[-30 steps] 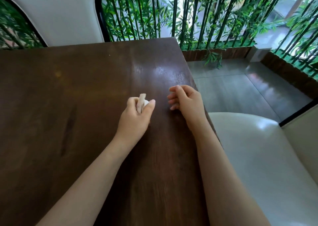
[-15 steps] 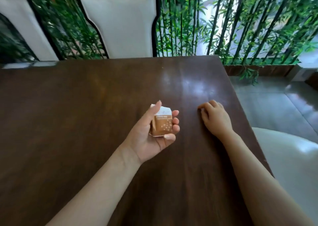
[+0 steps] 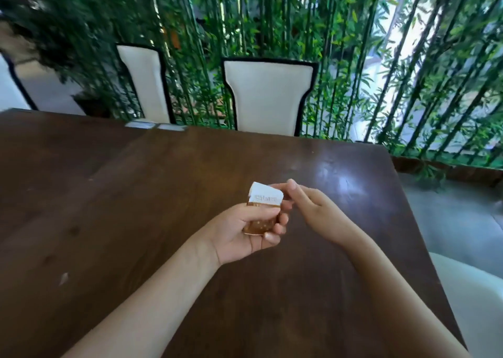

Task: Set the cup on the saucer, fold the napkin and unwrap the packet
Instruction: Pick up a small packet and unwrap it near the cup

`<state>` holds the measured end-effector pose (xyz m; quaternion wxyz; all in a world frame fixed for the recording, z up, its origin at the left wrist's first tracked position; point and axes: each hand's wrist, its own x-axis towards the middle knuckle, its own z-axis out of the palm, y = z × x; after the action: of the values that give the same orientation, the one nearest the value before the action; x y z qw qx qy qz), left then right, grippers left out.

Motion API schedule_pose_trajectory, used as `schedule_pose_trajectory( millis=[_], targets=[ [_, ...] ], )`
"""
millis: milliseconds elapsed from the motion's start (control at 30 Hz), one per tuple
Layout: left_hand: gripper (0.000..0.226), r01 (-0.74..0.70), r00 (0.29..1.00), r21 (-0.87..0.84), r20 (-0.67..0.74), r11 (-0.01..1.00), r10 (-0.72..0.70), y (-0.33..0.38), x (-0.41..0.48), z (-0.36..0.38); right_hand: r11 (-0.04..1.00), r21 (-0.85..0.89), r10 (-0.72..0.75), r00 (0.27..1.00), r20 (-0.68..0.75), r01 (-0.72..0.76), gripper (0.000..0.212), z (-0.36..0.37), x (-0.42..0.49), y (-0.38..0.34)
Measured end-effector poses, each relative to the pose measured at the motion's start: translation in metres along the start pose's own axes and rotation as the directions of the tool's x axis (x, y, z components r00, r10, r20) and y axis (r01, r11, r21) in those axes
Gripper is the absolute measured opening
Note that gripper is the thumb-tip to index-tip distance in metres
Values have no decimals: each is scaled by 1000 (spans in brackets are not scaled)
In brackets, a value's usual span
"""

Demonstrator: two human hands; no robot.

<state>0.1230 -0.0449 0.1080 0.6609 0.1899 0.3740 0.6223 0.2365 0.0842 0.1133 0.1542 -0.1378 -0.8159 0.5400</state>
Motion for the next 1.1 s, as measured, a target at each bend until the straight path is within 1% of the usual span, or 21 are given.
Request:
schedule_pose_trajectory(
  millis=[100, 200, 267, 333, 433, 533, 600, 633, 700, 767, 800, 867, 933, 967, 1033, 1100],
  targets=[
    [14, -48, 999, 32, 22, 998, 47, 12, -47, -5, 988, -26, -150, 988, 33, 151, 22, 25, 0, -54],
    [17, -82, 997, 65, -4, 995, 82, 19, -92, -11, 973, -55, -216, 972, 97, 222, 9, 54, 2, -91],
    [19, -105, 993, 96, -40, 990, 109, 22, -120, -14, 972, -63, -215, 963, 163, 227, 5, 76, 4, -107],
    [18, -130, 986, 123, -84, 984, 141, 23, -147, -19, 969, -99, -202, 957, 209, 226, 5, 99, 10, -120],
    [17, -162, 968, 124, -171, 979, 182, 23, -187, -32, 967, -125, -182, 946, 270, 221, 5, 137, 17, -136],
    [19, -181, 935, 144, -282, 973, 216, 19, -227, -50, 970, -120, -165, 931, 324, 214, 4, 178, 22, -143],
    [27, -183, 899, 204, -361, 962, 248, 14, -252, -66, 974, -110, -151, 930, 334, 197, 8, 207, 25, -142],
    [33, -190, 873, 239, -403, 952, 276, 10, -265, -75, 977, -108, -140, 934, 330, 185, 12, 222, 27, -141],
    [46, -209, 798, 322, -489, 923, 352, 2, -289, -93, 985, -93, -110, 942, 318, 146, 17, 252, 30, -136],
    [56, -187, 697, 444, -569, 876, 437, -8, -310, -111, 992, -87, -63, 950, 305, 94, 11, 282, 33, -129],
    [61, -135, 636, 531, -601, 836, 484, -14, -318, -120, 993, -96, -42, 953, 298, 74, 7, 298, 35, -126],
    [70, 63, 503, 699, -639, 713, 582, -26, -329, -140, 991, -128, -9, 956, 292, 48, 8, 332, 37, -118],
    [75, 277, 371, 758, -651, 590, 662, -39, -336, -162, 986, -163, 20, 957, 289, 29, 7, 367, 38, -110],
    [74, 348, 317, 752, -656, 559, 685, -46, -340, -173, 984, -177, 39, 956, 290, 14, 7, 384, 38, -105],
    [69, 425, 248, 723, -672, 545, 698, -59, -349, -193, 977, -214, 92, 948, 305, -25, 7, 416, 39, -93],
    [62, 487, 221, 687, -695, 540, 684, -73, -357, -212, 961, -270, 144, 933, 330, -53, 10, 443, 39, -79]
  ],
)
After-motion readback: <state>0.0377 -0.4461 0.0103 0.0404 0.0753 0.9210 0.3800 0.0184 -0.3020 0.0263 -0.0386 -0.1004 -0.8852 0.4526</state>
